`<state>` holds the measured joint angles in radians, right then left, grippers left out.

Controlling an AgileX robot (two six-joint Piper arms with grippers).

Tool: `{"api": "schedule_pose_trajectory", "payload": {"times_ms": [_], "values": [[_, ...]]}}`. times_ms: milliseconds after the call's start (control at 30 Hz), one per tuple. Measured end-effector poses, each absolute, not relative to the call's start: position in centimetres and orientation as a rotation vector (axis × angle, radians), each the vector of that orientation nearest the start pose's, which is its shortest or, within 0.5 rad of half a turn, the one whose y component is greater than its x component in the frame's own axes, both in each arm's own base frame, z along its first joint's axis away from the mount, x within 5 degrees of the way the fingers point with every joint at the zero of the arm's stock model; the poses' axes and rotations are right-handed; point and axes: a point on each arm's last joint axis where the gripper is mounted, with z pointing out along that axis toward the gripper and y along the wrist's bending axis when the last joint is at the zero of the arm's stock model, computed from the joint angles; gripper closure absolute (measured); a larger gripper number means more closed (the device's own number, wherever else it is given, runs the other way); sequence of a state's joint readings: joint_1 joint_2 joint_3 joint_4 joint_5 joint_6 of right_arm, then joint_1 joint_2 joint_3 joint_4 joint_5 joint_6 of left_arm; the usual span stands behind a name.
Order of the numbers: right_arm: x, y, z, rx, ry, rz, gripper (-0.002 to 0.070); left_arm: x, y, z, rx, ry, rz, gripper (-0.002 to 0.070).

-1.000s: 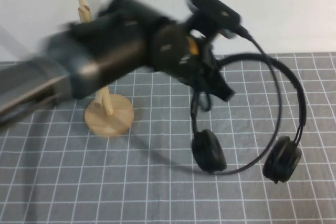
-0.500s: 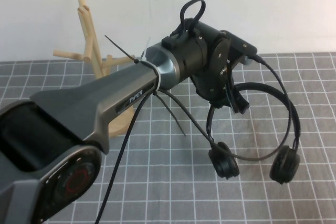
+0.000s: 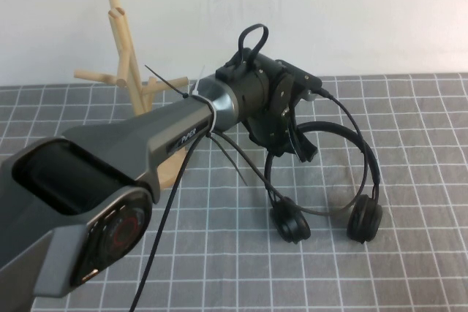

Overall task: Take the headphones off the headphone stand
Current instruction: Place the headphones on the table

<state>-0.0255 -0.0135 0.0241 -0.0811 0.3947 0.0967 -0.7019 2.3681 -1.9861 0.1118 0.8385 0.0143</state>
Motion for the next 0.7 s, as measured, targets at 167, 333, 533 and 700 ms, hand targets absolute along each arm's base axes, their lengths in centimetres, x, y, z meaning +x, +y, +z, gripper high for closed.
{"api": "schedule_pose_trajectory", "payload": {"times_ms": [167, 333, 533, 700], "values": [[5.2, -0.4, 17.0, 0.066, 1.886, -0.032, 0.0685, 39.9, -32.7, 15.2, 1.015, 2.497, -0.077, 0.0608], [5.2, -0.4, 17.0, 0.066, 1.886, -0.032, 0.0685, 40.0, -32.9, 14.1, 1.017, 2.497, -0.079, 0.0608], [5.2, -0.4, 17.0, 0.066, 1.886, -0.032, 0.0685, 40.1, -33.0, 12.5, 1.019, 2.516, -0.076, 0.0608], [5.2, -0.4, 17.0, 0.066, 1.886, -0.032, 0.0685, 40.2, -33.1, 12.0, 1.017, 2.516, -0.08, 0.0608]]}}
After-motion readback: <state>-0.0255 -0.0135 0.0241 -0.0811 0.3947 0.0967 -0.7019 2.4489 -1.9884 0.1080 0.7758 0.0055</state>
